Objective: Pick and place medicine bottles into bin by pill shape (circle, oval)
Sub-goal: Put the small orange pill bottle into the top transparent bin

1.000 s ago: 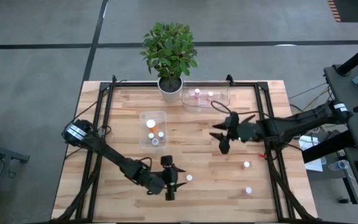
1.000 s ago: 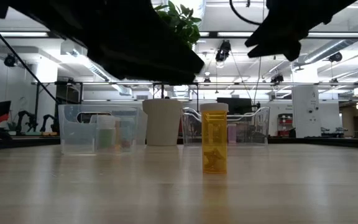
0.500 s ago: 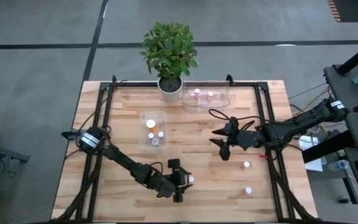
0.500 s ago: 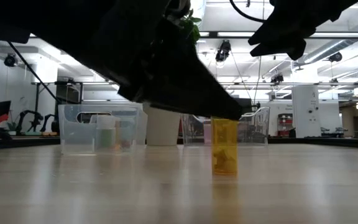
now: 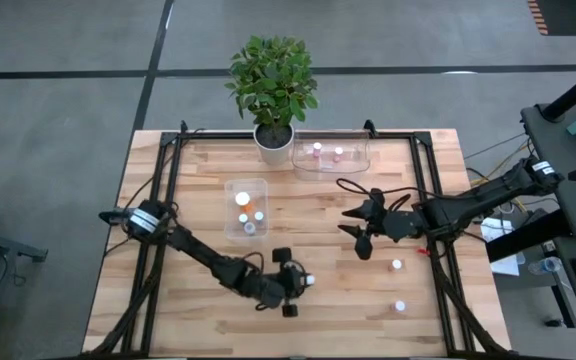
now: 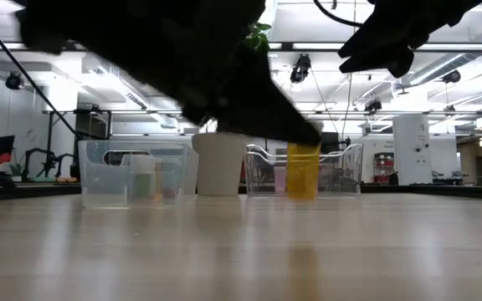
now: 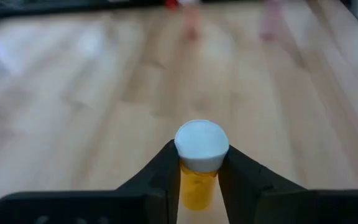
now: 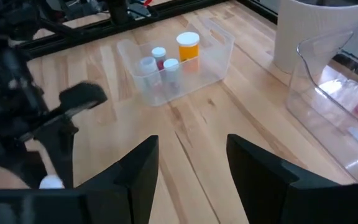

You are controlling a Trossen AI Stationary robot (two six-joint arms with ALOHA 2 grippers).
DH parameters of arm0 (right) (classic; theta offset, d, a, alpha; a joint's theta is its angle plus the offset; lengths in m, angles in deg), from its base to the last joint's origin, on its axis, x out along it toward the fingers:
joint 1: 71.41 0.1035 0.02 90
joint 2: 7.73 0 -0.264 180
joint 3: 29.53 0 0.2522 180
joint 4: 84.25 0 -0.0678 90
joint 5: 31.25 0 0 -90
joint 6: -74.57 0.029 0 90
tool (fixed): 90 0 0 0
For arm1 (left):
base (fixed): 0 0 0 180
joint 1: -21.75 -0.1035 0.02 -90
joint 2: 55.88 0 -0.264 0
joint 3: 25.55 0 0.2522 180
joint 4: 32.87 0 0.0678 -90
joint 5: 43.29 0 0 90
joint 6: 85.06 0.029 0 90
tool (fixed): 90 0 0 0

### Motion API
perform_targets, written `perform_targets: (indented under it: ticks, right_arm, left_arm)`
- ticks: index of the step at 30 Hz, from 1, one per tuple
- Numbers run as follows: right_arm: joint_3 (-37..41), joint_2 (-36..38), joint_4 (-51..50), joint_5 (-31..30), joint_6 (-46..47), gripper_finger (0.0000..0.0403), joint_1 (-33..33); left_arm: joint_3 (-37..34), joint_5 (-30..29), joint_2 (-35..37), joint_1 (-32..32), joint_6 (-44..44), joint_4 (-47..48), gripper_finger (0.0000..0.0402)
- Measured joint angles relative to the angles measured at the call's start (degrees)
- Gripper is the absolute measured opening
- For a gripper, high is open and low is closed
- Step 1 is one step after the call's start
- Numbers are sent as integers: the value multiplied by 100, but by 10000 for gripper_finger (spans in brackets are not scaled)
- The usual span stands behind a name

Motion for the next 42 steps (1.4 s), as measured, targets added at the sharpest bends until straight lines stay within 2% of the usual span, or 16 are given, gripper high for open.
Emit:
perform_targets:
  ticks: [5, 10, 14, 17, 21, 27, 42]
  right_arm:
    - [0, 430, -202, -13, -226, 180, 9]
    - [0, 905, -321, -17, -442, 180, 9]
    - [23, 1099, -399, -17, -578, 180, 9]
    - [66, 1132, -471, -15, -606, 180, 9]
    - [137, 1108, -455, -10, -602, 180, 9]
    - [276, 1104, -459, -2, -595, 180, 9]
    - [293, 1111, -451, -2, -589, 180, 9]
  left_arm:
    - [-32, -219, 604, -565, 454, -6, 80]
    - [14, -252, 1122, -1534, 996, -3, 83]
    - [164, -262, 1152, -2438, 1069, -153, 83]
    - [367, -40, 1002, -3056, 1103, -330, 83]
    - [468, 139, 751, -3632, 972, -401, 84]
    - [466, 174, 377, -3992, 960, -924, 84]
    - [455, 189, -237, -4048, 992, -1192, 84]
